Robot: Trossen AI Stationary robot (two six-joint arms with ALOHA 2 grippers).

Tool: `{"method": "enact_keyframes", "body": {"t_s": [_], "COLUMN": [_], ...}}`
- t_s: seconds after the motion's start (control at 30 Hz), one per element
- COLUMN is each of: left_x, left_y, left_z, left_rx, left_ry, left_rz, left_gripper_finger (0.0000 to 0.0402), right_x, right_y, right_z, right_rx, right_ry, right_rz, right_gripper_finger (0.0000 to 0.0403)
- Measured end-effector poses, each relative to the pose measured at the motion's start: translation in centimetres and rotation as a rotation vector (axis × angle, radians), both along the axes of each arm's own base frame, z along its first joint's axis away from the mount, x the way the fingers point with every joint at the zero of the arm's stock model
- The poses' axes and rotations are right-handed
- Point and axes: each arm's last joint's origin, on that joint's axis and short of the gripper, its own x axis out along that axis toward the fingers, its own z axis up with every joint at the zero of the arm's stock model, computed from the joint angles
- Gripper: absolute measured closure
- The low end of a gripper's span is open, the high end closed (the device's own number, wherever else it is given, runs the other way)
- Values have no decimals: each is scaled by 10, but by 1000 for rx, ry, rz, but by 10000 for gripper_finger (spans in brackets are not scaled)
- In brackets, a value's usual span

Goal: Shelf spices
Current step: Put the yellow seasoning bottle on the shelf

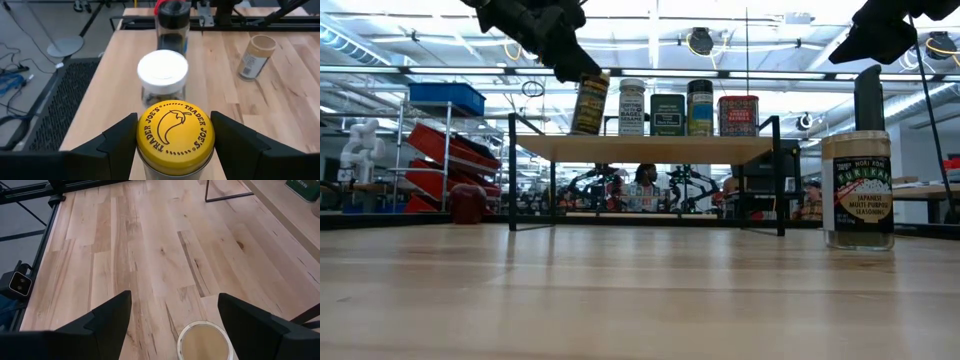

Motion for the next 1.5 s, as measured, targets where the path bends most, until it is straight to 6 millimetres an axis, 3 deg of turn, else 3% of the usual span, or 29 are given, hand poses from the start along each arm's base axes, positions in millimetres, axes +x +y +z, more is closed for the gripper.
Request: {"method": "enact_keyframes", "body": {"t_s": [0.67, 1.5], "left_x": [12, 11], "left_y": [11, 9], "left_z": [-12, -11], "left_rx": [-1, -50], "left_ry": [3, -7], "left_rz": [-23, -21], "left_gripper_finger": [166, 161], "right_x": [0, 0], "right_y": [0, 0], "right_z": [0, -1], "right_rx": [0, -4], "right_ry": [-1, 6], "right_rz": [0, 0], "right_gripper_finger": [117, 117]}}
